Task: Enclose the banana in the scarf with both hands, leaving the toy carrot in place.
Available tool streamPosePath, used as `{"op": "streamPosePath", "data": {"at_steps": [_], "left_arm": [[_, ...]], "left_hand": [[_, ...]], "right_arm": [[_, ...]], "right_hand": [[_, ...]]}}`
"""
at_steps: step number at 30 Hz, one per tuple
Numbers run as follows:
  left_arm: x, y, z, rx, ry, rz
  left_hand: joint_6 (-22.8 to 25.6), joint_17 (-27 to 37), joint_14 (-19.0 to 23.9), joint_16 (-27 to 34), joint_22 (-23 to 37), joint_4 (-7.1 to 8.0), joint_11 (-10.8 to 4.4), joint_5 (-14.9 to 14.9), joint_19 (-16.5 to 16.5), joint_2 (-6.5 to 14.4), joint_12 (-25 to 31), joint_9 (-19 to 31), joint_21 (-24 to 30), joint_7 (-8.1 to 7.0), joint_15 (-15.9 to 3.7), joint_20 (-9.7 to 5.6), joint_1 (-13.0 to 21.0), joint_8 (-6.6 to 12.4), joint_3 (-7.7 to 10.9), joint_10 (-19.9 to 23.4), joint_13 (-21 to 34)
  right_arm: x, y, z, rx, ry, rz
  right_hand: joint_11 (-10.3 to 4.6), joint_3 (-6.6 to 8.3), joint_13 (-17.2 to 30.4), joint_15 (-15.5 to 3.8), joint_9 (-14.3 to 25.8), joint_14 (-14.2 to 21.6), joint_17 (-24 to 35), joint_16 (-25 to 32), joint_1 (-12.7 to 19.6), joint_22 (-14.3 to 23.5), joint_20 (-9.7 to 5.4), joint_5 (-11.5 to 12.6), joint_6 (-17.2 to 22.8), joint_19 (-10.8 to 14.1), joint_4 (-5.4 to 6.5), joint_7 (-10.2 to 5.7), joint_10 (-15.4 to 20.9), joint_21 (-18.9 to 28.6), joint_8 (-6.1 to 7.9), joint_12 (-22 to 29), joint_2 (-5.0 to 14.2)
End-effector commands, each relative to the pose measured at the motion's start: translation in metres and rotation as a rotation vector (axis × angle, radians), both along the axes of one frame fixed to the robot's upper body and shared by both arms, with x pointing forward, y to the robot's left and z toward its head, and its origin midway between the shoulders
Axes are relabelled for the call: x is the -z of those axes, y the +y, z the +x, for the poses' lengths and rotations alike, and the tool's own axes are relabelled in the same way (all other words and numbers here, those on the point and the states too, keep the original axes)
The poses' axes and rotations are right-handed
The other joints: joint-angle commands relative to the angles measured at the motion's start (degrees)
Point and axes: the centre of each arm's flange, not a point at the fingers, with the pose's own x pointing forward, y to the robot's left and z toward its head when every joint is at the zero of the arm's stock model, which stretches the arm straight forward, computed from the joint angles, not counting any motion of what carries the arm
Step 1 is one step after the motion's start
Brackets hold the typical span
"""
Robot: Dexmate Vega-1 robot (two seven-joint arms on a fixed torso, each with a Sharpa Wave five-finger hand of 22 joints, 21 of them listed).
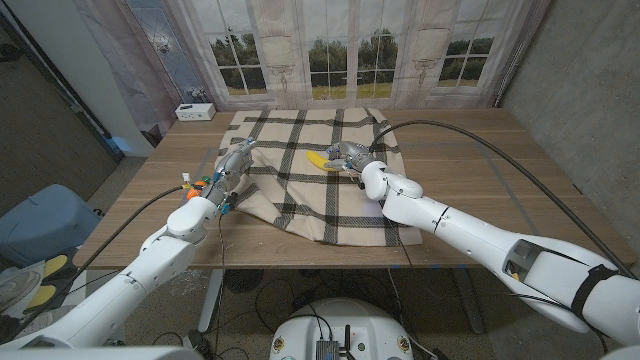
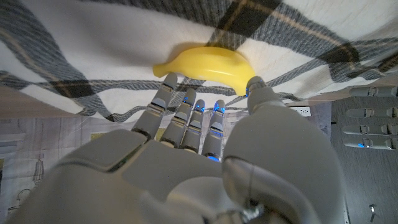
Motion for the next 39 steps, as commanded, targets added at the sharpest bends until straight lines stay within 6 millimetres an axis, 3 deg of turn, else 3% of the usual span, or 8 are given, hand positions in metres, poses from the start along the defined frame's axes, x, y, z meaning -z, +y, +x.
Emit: {"op": "streamPosePath", "data": {"at_steps": [1, 10, 11, 30, 34, 36, 39], "left_arm": [[-0.013, 0.0, -0.018, -0.148, 0.019, 0.209], [-0.026, -0.003, -0.027, -0.238, 0.016, 0.367], [-0.027, -0.003, -0.028, -0.25, 0.016, 0.387], [-0.042, -0.009, -0.043, -0.319, 0.035, 0.641], [-0.043, -0.012, -0.049, -0.353, 0.036, 0.697], [-0.043, -0.014, -0.053, -0.379, 0.03, 0.726], [-0.044, -0.017, -0.058, -0.408, 0.031, 0.768]], "left_hand": [[3.0, 0.4, 0.1, 0.1, 0.3, -1.43, 0.6, -0.2, 0.9, 0.2, 0.5, 0.3, 0.2, 0.5, 0.63, 0.59, 2.8, 0.57, 0.69, 1.9, 0.2], [8.2, 0.4, 1.4, -0.1, 0.1, -2.36, 0.41, -0.3, 3.0, -0.6, 0.1, 0.3, 0.2, 0.47, 0.89, 0.6, 7.9, 1.22, 1.48, 3.2, 0.3], [8.4, 0.4, 1.4, -0.2, 0.1, -2.4, -0.56, -0.3, 3.2, -0.8, 0.2, 0.3, 0.2, 0.32, 0.76, 0.54, 8.5, 1.15, 1.55, 3.7, 0.3], [12.3, 0.3, 1.5, -0.4, 0.0, -2.59, -0.44, -0.1, 4.7, -2.5, -0.1, 0.3, 0.0, -0.83, 0.56, -0.31, 12.9, 1.65, 1.67, 4.8, 0.2], [13.4, 0.3, 1.5, -0.5, -0.1, -2.6, -0.59, 0.1, 5.1, -3.1, -0.1, 0.3, 0.0, -1.83, 0.44, -0.86, 14.1, 1.82, 1.6, 5.3, 0.2], [15.4, 0.3, 1.1, -0.6, -0.1, -2.52, -1.6, 0.2, 5.5, -3.8, 0.0, 0.3, -0.2, -4.37, -0.57, -1.12, 16.3, 2.0, 1.56, 6.4, 0.2], [16.3, 0.3, 1.0, -0.6, -0.1, -2.49, -1.7, 0.2, 5.9, -4.1, 0.0, 0.3, -0.2, -5.29, -1.02, -1.38, 17.3, 2.1, 1.52, 6.8, 0.2]], "right_arm": [[0.016, -0.025, -0.021, 0.056, 0.004, 0.088], [0.03, -0.035, -0.036, 0.102, 0.004, 0.127], [0.032, -0.036, -0.037, 0.11, 0.005, 0.133], [0.056, -0.056, -0.068, 0.222, 0.006, 0.186], [0.061, -0.059, -0.075, 0.239, 0.01, 0.188], [0.064, -0.061, -0.078, 0.252, 0.012, 0.185], [0.068, -0.064, -0.084, 0.267, 0.012, 0.191]], "right_hand": [[0.39, -0.1, 0.2, -3.02, 0.0, 0.6, 0.1, 0.4, -1.2, 0.1, -0.02, 0.2, 1.1, 0.2, 0.8, 0.22, 1.0, 0.0, 0.45, 0.4, 0.13], [0.43, -0.26, 0.1, -2.91, 0.0, 0.7, -0.1, 0.5, -1.9, 0.1, 0.15, 0.1, 1.8, 0.2, 0.99, 0.42, 1.7, -0.1, 0.67, 0.5, 0.14], [0.39, -0.17, 0.1, -2.9, 0.0, 0.7, -0.1, 0.5, -1.8, 0.1, 0.13, 0.1, 1.9, 0.2, 0.92, 0.44, 1.7, -0.1, 0.67, 0.5, 0.23], [0.52, 0.67, 0.1, -2.83, 0.0, 1.2, -0.8, 0.4, -0.9, 0.1, 0.01, 0.2, 2.9, 0.5, 0.01, 0.79, 2.2, -0.1, 0.91, 0.3, 0.68], [0.5, 0.88, 0.1, -2.87, 0.0, 1.2, -0.9, 0.4, -0.7, 0.1, -0.03, 0.3, 3.0, 0.6, -0.23, 0.76, 2.2, -0.1, 0.91, 0.3, 0.78], [0.55, 0.93, 0.1, -2.89, 0.0, 1.3, -1.0, 0.4, -0.6, 0.1, -0.02, 0.3, 3.1, 0.6, -0.31, 0.79, 2.3, -0.1, 0.91, 0.3, 0.78], [0.5, 1.04, 0.1, -2.89, 0.0, 1.2, -1.1, 0.4, -0.5, 0.1, -0.09, 0.3, 3.1, 0.7, -0.48, 0.77, 2.4, -0.1, 0.91, 0.2, 0.77]]}}
